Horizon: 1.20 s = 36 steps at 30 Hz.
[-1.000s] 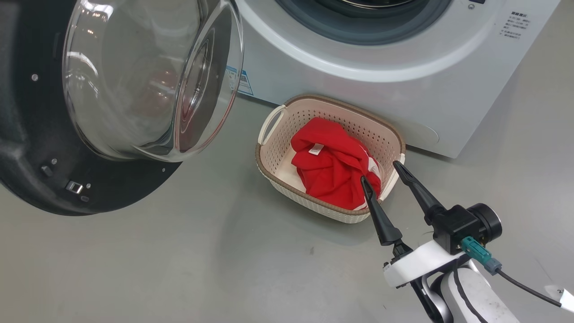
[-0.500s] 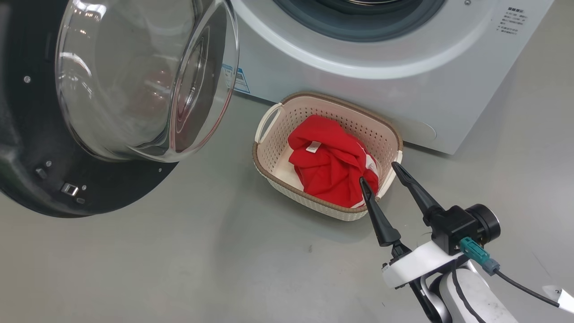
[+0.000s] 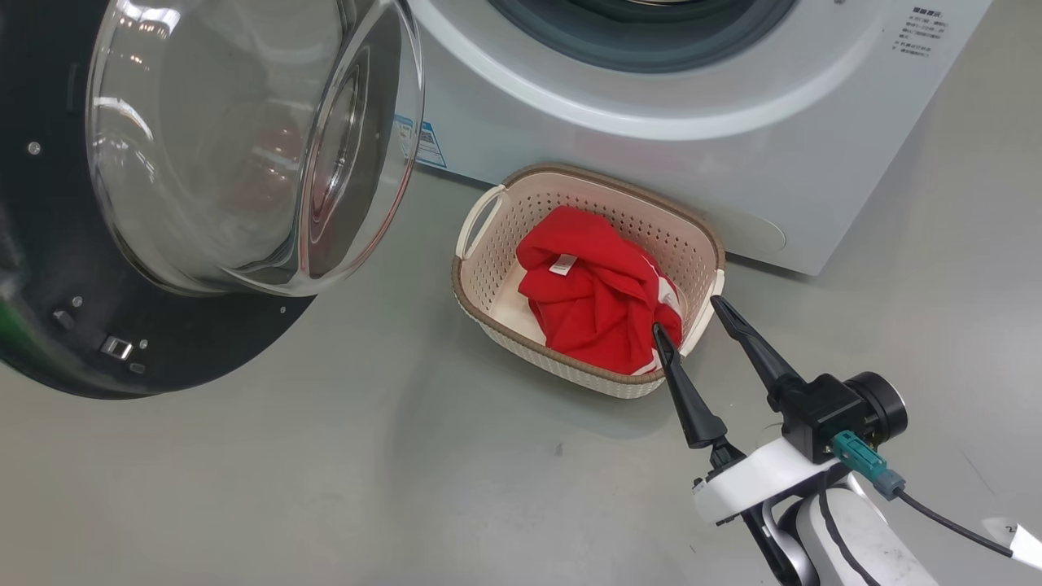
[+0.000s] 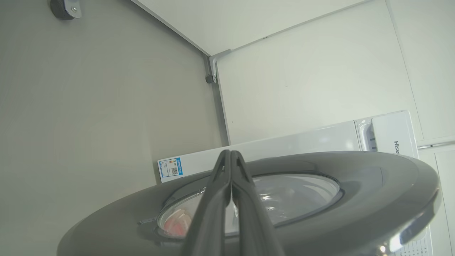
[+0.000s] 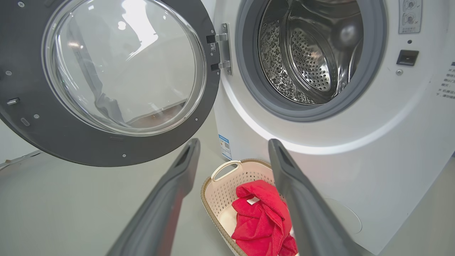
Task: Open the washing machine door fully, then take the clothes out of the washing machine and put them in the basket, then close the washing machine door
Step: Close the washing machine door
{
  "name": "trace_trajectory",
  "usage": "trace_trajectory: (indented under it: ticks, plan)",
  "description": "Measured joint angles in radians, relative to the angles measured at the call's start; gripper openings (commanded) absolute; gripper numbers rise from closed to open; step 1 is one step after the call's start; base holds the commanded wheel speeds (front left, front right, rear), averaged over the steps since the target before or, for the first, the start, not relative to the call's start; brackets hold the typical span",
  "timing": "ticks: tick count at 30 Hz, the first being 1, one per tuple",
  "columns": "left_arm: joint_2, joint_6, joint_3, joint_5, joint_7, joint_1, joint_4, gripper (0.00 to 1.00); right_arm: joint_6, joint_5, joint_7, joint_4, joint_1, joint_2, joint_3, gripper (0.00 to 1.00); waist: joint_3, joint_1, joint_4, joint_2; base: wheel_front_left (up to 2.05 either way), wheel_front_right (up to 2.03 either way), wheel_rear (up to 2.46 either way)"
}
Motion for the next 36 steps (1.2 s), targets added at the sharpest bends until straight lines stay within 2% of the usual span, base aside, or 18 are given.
trace_trajectory:
  ticks: [8,16,26,36]
  plan:
    - [0.009,0.016,-0.020,-0.054,0.160,0.004,-0.033,0.00,0.000,0.002,0.000,0.006,0.000,0.002,0.002,1.00,-0.008,0.0000,0.002,0.0000,0.00,0.00,0.00]
    - [0.019,0.016,-0.050,-0.089,0.275,0.043,-0.083,0.00,0.000,0.008,-0.003,0.011,0.000,0.003,0.005,1.00,-0.019,0.0000,0.009,0.0000,0.00,0.00,0.00]
    - [0.004,0.008,-0.096,-0.110,0.388,0.115,-0.169,0.00,0.000,0.012,-0.005,0.017,0.000,0.005,0.005,1.00,-0.034,0.0000,0.012,0.0000,0.00,0.00,0.00]
    - [-0.037,0.007,-0.132,-0.117,0.434,0.186,-0.251,0.00,0.000,0.026,-0.008,0.026,0.000,0.013,0.004,1.00,-0.057,0.0000,0.000,0.0000,0.00,0.00,0.00]
